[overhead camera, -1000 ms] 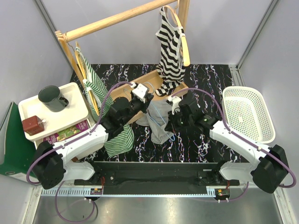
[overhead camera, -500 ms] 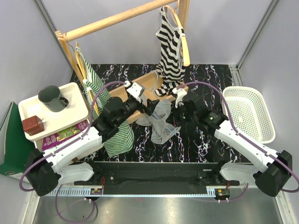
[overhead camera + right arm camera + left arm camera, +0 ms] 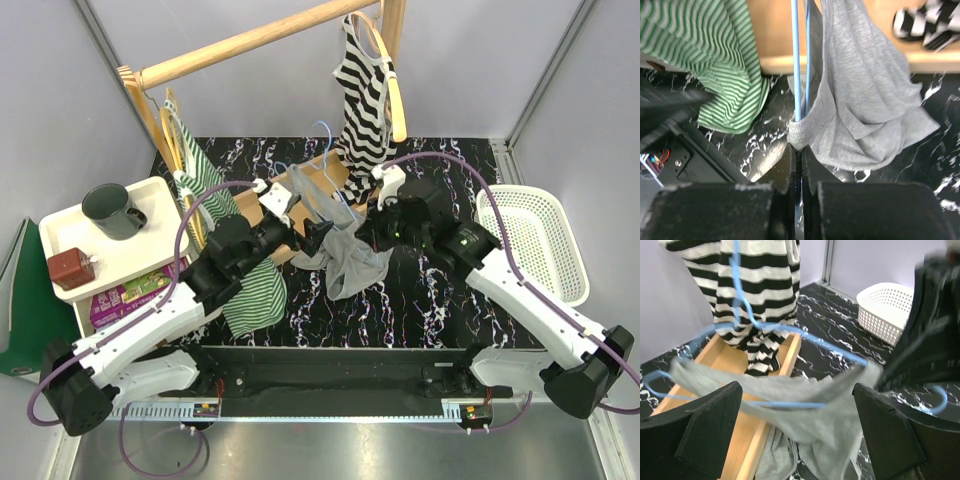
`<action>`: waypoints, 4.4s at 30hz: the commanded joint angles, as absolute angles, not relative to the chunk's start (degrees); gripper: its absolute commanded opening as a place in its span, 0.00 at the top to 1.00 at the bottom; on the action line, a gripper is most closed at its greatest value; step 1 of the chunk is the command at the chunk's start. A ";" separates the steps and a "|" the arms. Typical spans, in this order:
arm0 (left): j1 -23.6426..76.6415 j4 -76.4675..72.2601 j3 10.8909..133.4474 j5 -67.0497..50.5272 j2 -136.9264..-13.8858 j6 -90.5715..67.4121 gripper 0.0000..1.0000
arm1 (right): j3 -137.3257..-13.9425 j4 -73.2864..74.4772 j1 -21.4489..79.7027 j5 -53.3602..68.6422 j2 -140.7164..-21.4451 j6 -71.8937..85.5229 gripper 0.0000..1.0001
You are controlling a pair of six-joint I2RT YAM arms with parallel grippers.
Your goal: Place the tank top on the hanger
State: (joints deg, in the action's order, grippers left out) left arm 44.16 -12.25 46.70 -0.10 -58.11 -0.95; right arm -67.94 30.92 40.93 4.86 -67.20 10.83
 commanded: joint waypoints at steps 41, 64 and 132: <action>47.99 -5.71 41.13 5.71 -52.38 -0.53 0.01 | -105.38 32.61 41.13 -5.98 -75.50 -3.16 1.00; 47.90 -5.27 40.69 5.89 -51.24 -0.35 0.01 | -120.59 30.76 41.04 -5.01 -89.47 -3.08 1.00; 56.78 -13.27 25.31 12.83 -60.65 -15.91 0.01 | -53.79 -5.79 38.76 -15.44 -98.08 10.81 0.00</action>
